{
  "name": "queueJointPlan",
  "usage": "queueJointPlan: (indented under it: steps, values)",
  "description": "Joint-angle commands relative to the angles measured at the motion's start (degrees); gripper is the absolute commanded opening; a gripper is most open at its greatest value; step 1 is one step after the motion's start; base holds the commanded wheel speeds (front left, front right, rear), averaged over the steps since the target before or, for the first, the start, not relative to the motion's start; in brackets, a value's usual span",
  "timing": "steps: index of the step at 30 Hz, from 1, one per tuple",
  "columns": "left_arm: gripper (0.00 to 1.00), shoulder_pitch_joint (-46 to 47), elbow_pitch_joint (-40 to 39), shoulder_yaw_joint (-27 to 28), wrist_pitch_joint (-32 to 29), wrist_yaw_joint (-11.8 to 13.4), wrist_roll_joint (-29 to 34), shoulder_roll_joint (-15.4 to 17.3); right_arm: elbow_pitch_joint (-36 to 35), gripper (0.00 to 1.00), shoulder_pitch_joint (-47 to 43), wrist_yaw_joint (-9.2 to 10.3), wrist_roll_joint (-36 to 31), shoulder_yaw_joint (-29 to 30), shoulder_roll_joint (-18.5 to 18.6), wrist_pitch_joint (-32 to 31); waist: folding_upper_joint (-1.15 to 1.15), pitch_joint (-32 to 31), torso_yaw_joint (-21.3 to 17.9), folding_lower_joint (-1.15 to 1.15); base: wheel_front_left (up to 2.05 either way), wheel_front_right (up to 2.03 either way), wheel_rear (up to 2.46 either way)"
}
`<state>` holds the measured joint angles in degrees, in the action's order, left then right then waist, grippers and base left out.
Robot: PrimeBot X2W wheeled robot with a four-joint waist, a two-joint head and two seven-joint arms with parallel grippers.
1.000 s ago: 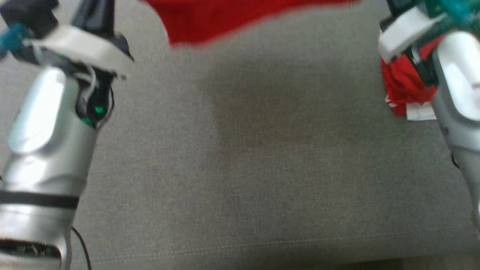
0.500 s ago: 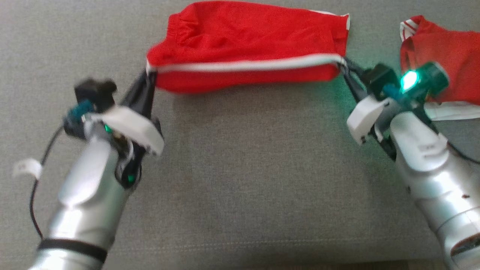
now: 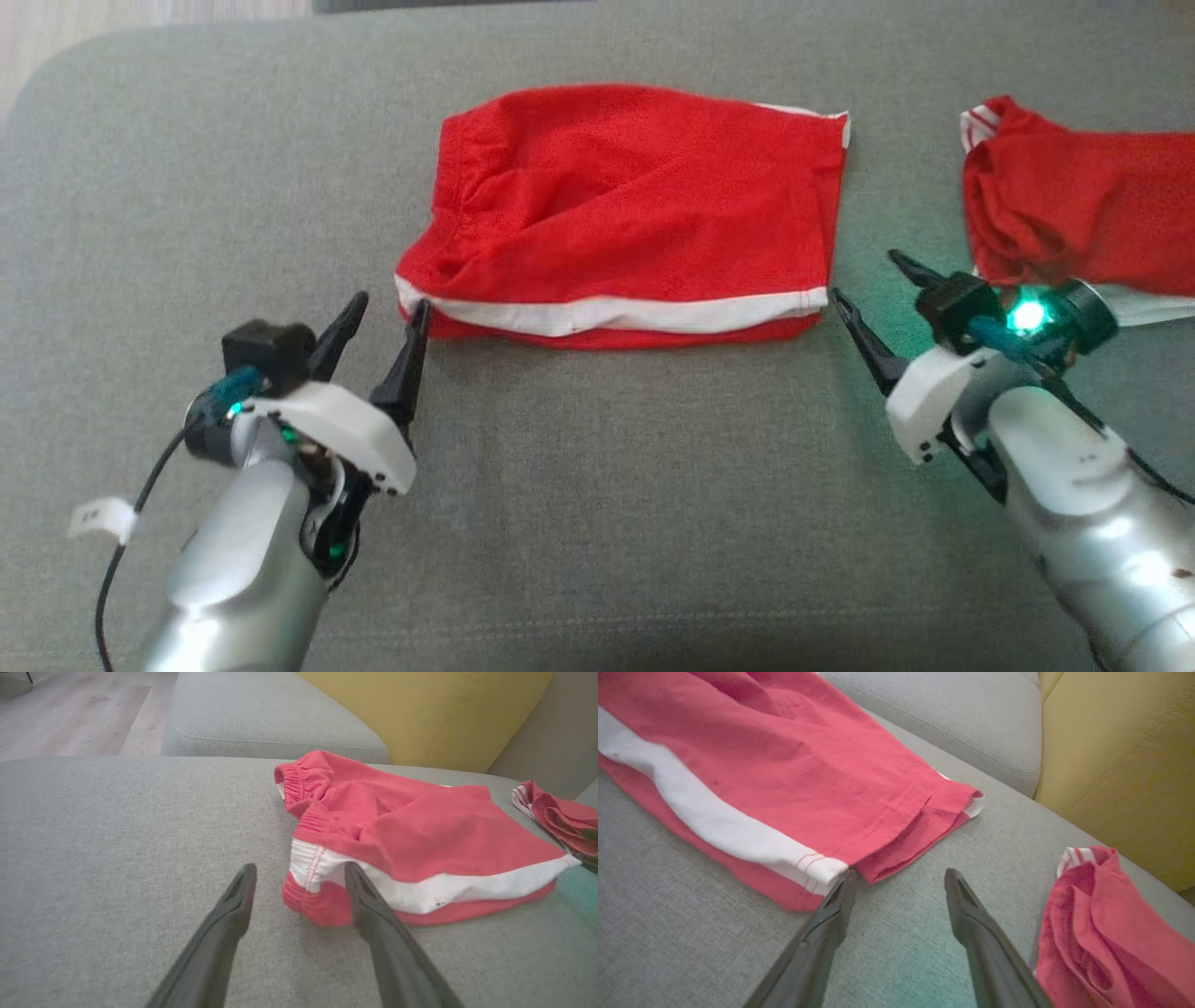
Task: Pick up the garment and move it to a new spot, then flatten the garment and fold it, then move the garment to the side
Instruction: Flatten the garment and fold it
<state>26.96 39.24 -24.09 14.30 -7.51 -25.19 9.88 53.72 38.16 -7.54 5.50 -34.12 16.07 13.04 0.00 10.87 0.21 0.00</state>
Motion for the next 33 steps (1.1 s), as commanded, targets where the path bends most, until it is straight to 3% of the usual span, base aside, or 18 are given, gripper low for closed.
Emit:
queueJointPlan:
  steps: [1,7,15,23,33]
  values:
    - [1.00,0.59,-1.52,2.79,0.69,0.07,0.67,1.19,-2.64,1.00,-0.92,0.05,1.69,-0.11,1.08,0.12,0.00,-1.29,-0.27,0.00,0.00,0.00,0.00]
    - [1.00,-3.76,-6.81,8.04,0.70,1.00,0.55,-0.60,-10.08,1.00,-6.10,0.05,6.60,6.09,2.59,0.97,0.00,-3.59,-0.36,0.00,0.00,0.00,0.00]
    - [1.00,-11.96,-15.76,16.73,0.70,1.28,-0.32,-4.92,-24.32,1.00,-18.85,0.05,9.73,19.96,-3.61,1.77,0.00,-3.92,-0.70,0.00,0.00,0.00,0.00]
    - [1.00,-9.05,-9.75,14.40,0.69,0.70,4.91,-3.17,-31.41,1.00,-22.73,0.05,6.30,23.66,-7.88,-0.47,0.00,-2.24,-2.00,0.00,0.00,0.00,0.00]
    - [1.00,-0.76,0.76,9.16,0.32,0.22,8.75,1.53,-34.38,1.00,-23.28,0.05,4.80,24.47,-9.81,-2.30,0.00,-0.09,-3.89,0.00,0.00,0.00,0.00]
